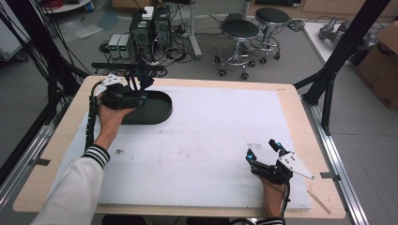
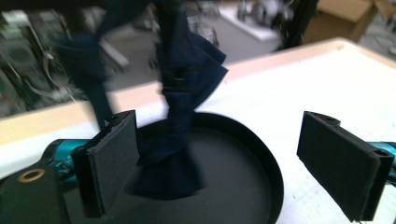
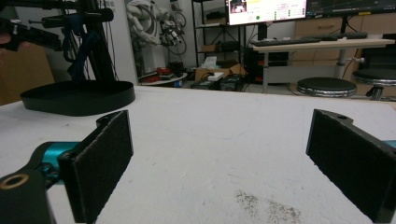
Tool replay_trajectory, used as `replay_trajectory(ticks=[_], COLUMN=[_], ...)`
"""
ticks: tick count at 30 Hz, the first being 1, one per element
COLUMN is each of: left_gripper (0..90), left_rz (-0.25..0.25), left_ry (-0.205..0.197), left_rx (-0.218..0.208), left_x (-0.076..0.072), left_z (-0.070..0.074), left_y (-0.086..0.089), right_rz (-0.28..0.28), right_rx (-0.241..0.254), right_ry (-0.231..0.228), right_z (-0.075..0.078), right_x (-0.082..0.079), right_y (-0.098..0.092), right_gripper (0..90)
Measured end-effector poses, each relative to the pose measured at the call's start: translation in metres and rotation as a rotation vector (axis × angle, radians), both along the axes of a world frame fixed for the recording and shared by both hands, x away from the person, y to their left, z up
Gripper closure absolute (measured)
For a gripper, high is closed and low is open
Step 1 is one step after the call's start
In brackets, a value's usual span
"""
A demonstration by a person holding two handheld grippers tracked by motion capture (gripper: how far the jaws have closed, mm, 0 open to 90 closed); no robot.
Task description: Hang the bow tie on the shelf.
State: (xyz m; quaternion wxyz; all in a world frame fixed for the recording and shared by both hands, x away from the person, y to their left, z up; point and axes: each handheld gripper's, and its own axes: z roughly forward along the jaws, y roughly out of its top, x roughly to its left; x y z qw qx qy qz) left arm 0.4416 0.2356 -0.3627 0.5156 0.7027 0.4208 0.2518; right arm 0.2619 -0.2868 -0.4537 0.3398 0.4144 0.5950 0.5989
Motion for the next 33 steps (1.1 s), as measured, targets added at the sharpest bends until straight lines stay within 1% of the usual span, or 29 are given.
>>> replay_trajectory(ticks=[2,4,5,7,9,12,13,14,15,16,18,20,21,23,24,25,28,30,31,33], left_gripper=[13.4,13.4,13.4,13.5,13.4,11.6,9.3,8.5,8.5,8.0,7.0,7.0,6.9,6.9,6.9,6.9,6.8,6.7,6.7,6.7], left_rz=[-0.015,-0.037,-0.042,-0.069,-0.082,-0.106,-0.110,-0.112,-0.115,-0.124,-0.129,-0.135,-0.133,-0.134,-0.141,-0.143,-0.131,-0.124,-0.118,-0.105], left_ry=[-0.022,-0.054,-0.067,-0.101,-0.118,-0.140,-0.153,-0.152,-0.158,-0.158,-0.167,-0.165,-0.162,-0.171,-0.171,-0.171,-0.185,-0.201,-0.216,-0.230], left_rx=[-0.019,-0.056,-0.061,-0.073,-0.077,-0.131,-0.137,-0.131,-0.132,-0.132,-0.144,-0.155,-0.146,-0.130,-0.129,-0.127,-0.114,-0.108,-0.102,-0.112], left_x=[-0.008,-0.018,-0.023,-0.037,-0.049,-0.069,-0.078,-0.084,-0.093,-0.097,-0.109,-0.119,-0.125,-0.134,-0.139,-0.143,-0.153,-0.159,-0.161,-0.164], left_z=[0.000,0.001,0.001,0.001,0.000,-0.008,-0.013,-0.016,-0.021,-0.024,-0.031,-0.037,-0.041,-0.047,-0.051,-0.054,-0.064,-0.070,-0.072,-0.076], left_y=[0.006,0.012,0.014,0.019,0.025,0.033,0.036,0.039,0.042,0.043,0.048,0.051,0.052,0.054,0.055,0.056,0.058,0.060,0.060,0.061], right_rz=[-0.001,0.001,-0.001,0.001,0.000,-0.001,-0.001,-0.002,-0.002,-0.002,-0.002,-0.004,-0.003,-0.003,-0.003,-0.002,-0.004,-0.006,-0.006,-0.009], right_rx=[-0.005,-0.004,-0.001,-0.002,-0.005,-0.008,-0.007,-0.010,-0.012,-0.013,-0.014,-0.023,-0.025,-0.025,-0.030,-0.029,-0.030,-0.029,-0.029,-0.029], right_ry=[-0.004,-0.003,0.000,0.000,-0.003,-0.003,0.000,-0.003,-0.002,-0.001,0.002,-0.004,-0.006,-0.004,-0.007,-0.006,-0.006,-0.009,-0.012,-0.011], right_z=[0.000,0.000,0.000,0.000,0.000,0.000,0.000,0.000,0.000,0.000,0.000,0.000,0.000,0.000,0.000,0.000,0.000,0.000,0.000,0.000], right_x=[0.000,0.000,0.000,0.000,0.000,0.000,0.000,0.000,0.000,0.000,0.000,0.000,0.000,0.000,0.000,-0.001,-0.001,0.000,0.000,0.000], right_y=[0.001,0.001,0.001,0.000,0.001,0.001,0.001,0.001,0.001,0.001,0.002,0.002,0.002,0.003,0.003,0.003,0.003,0.003,0.003,0.003], right_gripper=[6.2,6.3,6.2,6.2,6.3,6.2,6.2,6.2,6.2,6.2,6.2,6.2,6.2,6.2,6.2,6.2,6.2,6.2,6.2,6.2])
